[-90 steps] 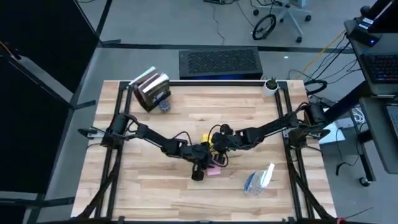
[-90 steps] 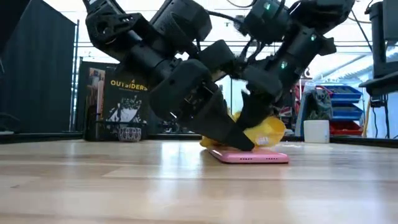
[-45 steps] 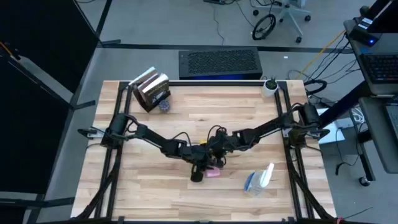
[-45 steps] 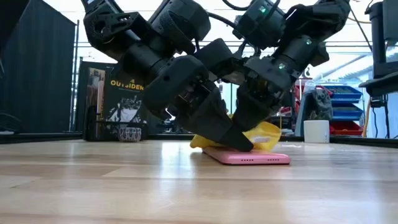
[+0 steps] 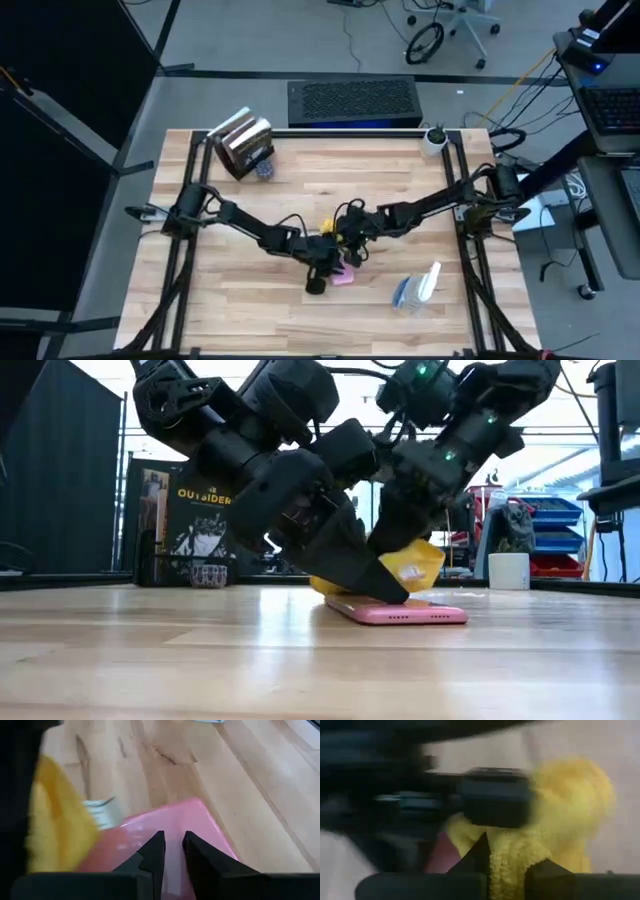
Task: Apply microfiber cloth
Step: Wipe the back of the pink cellphone with a yellow microfiber cloth
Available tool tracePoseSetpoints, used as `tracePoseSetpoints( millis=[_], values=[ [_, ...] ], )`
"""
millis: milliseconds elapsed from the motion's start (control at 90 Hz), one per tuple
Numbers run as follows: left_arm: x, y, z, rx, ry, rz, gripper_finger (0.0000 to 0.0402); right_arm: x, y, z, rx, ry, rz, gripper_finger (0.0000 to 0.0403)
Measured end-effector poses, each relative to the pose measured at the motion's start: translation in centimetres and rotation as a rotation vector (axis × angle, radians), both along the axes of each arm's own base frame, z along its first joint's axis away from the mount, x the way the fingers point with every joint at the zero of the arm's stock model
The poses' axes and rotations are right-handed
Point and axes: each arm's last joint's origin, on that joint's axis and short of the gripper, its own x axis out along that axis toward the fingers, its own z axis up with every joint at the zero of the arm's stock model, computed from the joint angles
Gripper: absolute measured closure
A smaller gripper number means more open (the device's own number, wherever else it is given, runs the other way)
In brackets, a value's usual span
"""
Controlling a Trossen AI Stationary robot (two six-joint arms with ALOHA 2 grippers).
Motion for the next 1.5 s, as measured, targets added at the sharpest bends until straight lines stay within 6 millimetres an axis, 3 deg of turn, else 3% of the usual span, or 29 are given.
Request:
tracePoseSetpoints(
  millis=[267, 533, 700, 856, 1033, 1256, 1500],
  values=[
    [-0.1, 0.0, -0.1, -0.009, 0.009, -0.002, 0.0339, 1.1, -0.3, -2.1, 0.043, -0.022, 0.026, 0.0385],
    [0.1, 0.4, 0.0, 0.011, 0.001, 0.022, 0.0339, 0.5, -3.1, -2.5, -0.088, 0.084, -0.256, 0.0385],
    [0.1, 0.5, 0.0, 0.014, -0.003, 0.023, 0.0339, -1.2, -3.5, -0.5, -0.153, 0.149, -0.301, 0.0385],
    [0.1, 0.5, 0.0, 0.020, -0.005, 0.018, 0.0339, -3.3, -3.7, 2.7, -0.170, 0.182, -0.334, 0.0385],
    [0.1, 0.5, 0.0, 0.028, -0.008, 0.012, 0.0339, -4.5, -3.5, 3.9, -0.167, 0.219, -0.325, 0.0380],
    [-0.5, 0.8, 2.2, 0.053, 0.005, 0.041, 0.0339, -4.7, -3.2, 3.9, -0.113, 0.229, -0.374, 0.0359],
    [-2.6, 1.6, 7.7, 0.154, 0.031, 0.155, 0.0339, -5.6, -4.2, 3.9, -0.039, 0.393, -0.348, 0.0298]
  ],
)
